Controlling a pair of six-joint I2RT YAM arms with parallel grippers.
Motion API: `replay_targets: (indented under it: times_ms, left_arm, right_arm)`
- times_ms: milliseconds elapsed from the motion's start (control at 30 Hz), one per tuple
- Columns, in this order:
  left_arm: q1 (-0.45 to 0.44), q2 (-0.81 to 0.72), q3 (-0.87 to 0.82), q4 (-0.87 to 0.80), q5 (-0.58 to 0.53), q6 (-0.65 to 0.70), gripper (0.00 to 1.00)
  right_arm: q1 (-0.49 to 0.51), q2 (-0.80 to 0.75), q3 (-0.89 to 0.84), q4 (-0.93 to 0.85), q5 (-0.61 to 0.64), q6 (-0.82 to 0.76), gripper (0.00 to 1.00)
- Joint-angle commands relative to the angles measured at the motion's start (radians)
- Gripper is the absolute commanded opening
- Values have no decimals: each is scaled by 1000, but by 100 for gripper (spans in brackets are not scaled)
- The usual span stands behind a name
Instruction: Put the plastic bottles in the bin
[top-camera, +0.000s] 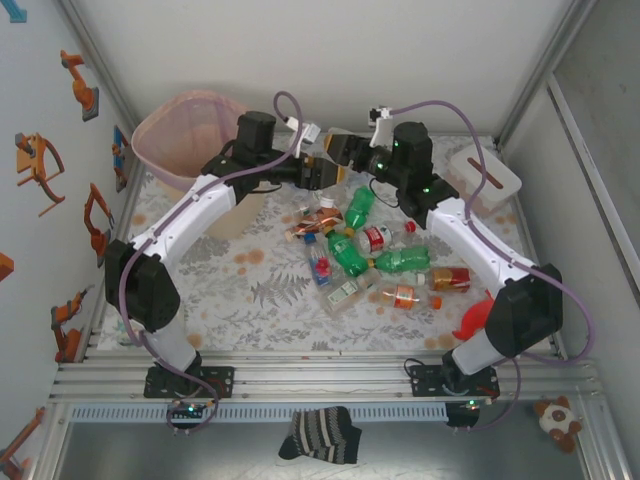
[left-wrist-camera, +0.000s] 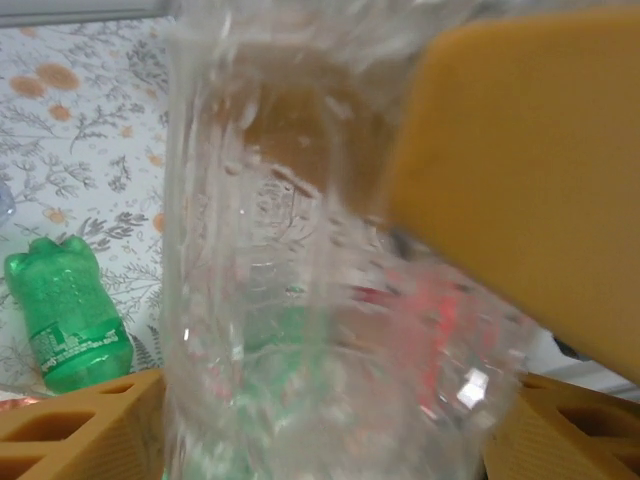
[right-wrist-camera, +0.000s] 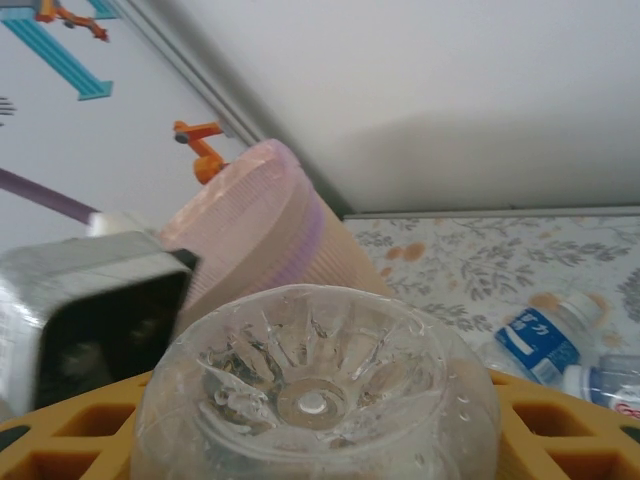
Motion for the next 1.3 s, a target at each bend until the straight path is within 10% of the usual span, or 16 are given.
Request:
replay_targets:
  times_ms: [0,233,467,900,1267]
  left_arm:
    - [-8,9,30,-17,39,23,75]
    - [-6,-10,42,-54,15,57,57]
    - [38,-59,70,-134,-42,105,56]
    - [293,-203,116,-110,-267,92,54]
    - [408,-154,253,-332,-691,192,52]
  right_arm:
    - [9,-40,36,75,-37,36,52]
    - [12,-53,44,23,-9,8,57]
    - [12,-119,37,-92,107,-79,90]
    - [10,-231,28,-325,314,-210,91]
    - [10,-261,8,-382,344,-214,90]
